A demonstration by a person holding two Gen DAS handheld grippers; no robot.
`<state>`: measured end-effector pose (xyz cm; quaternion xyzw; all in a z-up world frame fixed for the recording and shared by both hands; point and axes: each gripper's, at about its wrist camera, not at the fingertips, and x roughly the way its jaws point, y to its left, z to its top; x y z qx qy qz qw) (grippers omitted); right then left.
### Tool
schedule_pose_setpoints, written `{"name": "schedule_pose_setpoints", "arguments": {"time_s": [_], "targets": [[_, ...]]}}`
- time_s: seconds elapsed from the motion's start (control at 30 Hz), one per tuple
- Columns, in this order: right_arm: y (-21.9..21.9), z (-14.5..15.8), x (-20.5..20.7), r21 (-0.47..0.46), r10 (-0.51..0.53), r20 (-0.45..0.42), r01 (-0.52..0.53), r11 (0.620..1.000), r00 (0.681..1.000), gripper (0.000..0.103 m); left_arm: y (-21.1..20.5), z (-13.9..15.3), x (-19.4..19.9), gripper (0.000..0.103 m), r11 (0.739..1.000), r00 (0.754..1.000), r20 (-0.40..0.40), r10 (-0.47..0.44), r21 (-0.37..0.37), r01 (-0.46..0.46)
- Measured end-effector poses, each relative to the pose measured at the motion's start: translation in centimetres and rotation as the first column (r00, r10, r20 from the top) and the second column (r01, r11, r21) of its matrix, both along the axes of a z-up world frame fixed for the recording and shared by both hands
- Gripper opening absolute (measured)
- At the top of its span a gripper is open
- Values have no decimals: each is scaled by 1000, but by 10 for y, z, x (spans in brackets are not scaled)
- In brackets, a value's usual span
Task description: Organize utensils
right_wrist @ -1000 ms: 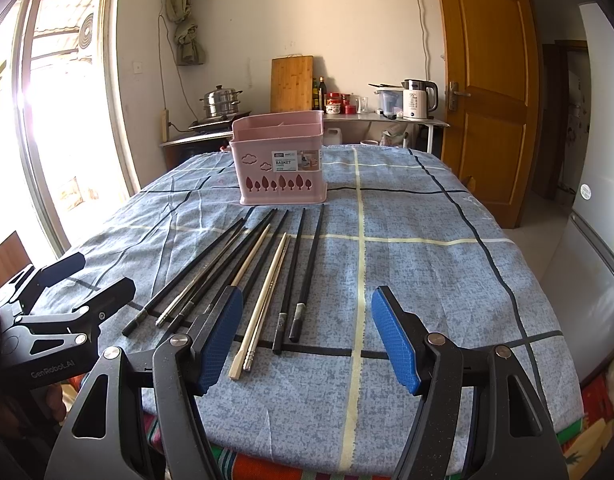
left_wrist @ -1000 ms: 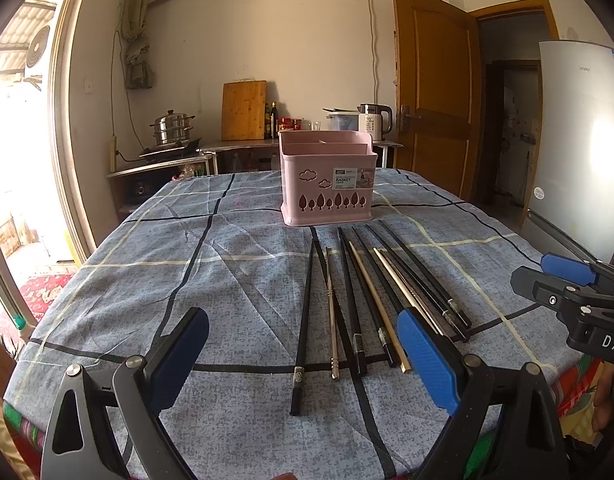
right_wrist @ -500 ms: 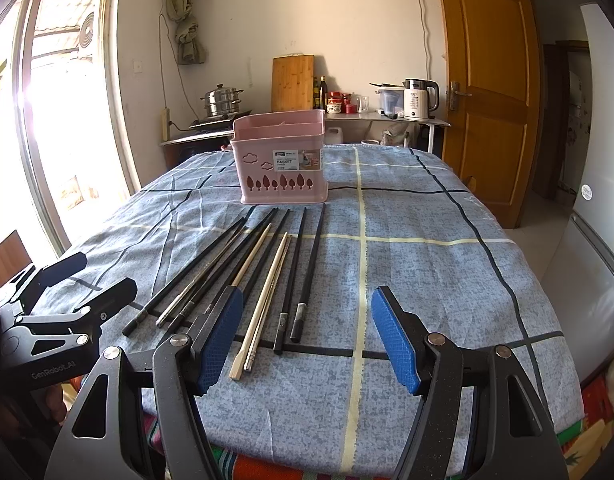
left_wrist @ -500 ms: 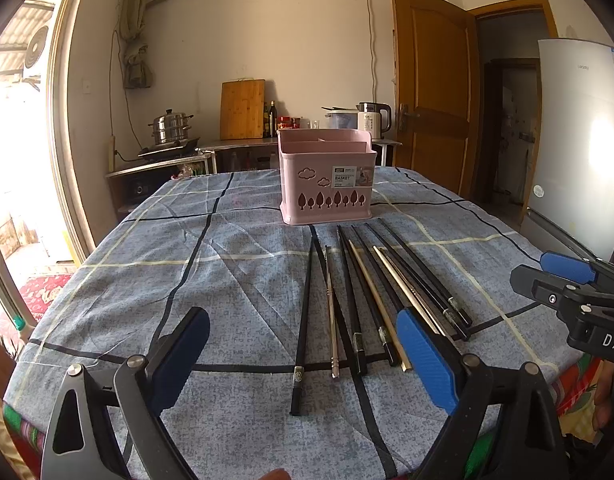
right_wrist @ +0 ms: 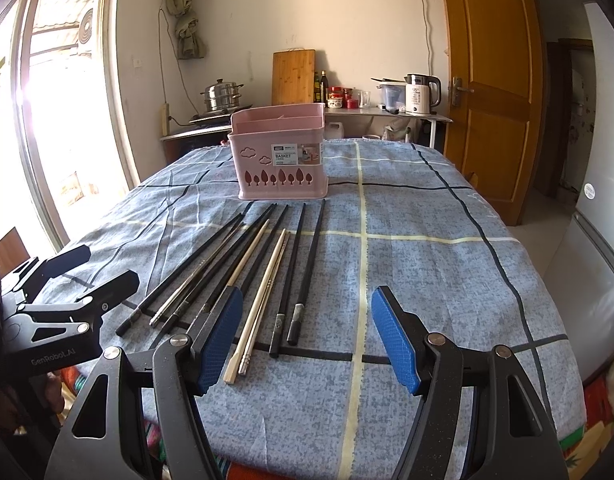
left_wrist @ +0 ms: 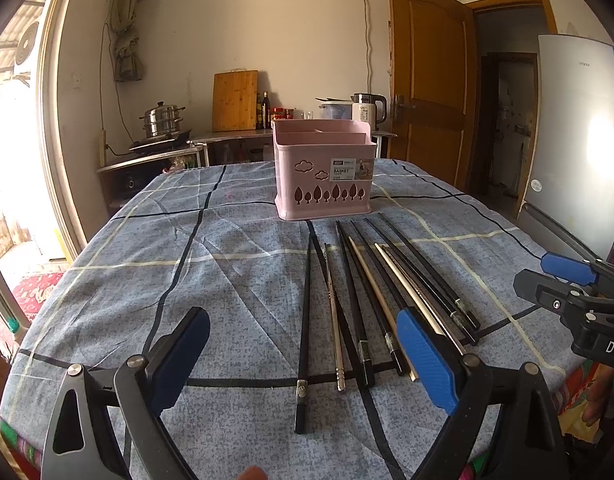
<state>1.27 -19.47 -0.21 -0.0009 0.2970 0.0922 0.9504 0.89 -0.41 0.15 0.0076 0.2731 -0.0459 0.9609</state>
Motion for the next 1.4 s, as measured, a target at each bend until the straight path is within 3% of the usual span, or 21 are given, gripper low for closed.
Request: {"name": "schedule_pose_setpoints", "arguments": {"time_s": [0.33, 0.57, 1.0, 1.4], "targets": [[6, 1, 36, -10, 24, -34, -24, 1000, 999, 67, 12, -4, 56, 95, 1000, 996, -84, -6, 25, 8], [9, 0, 73, -19, 34, -77, -36, 999, 996, 66, 17, -17, 109, 92, 1000, 975, -221, -28, -8, 27], [23, -16, 152, -47, 65, -199, -76, 996, 978, 27, 10, -32, 179, 65, 996, 937, -338, -85, -19, 84], [29, -32, 197, -34, 80, -284, -93, 995, 956, 13, 10, -40, 206, 47, 996, 924, -372, -90, -21, 89]]}}
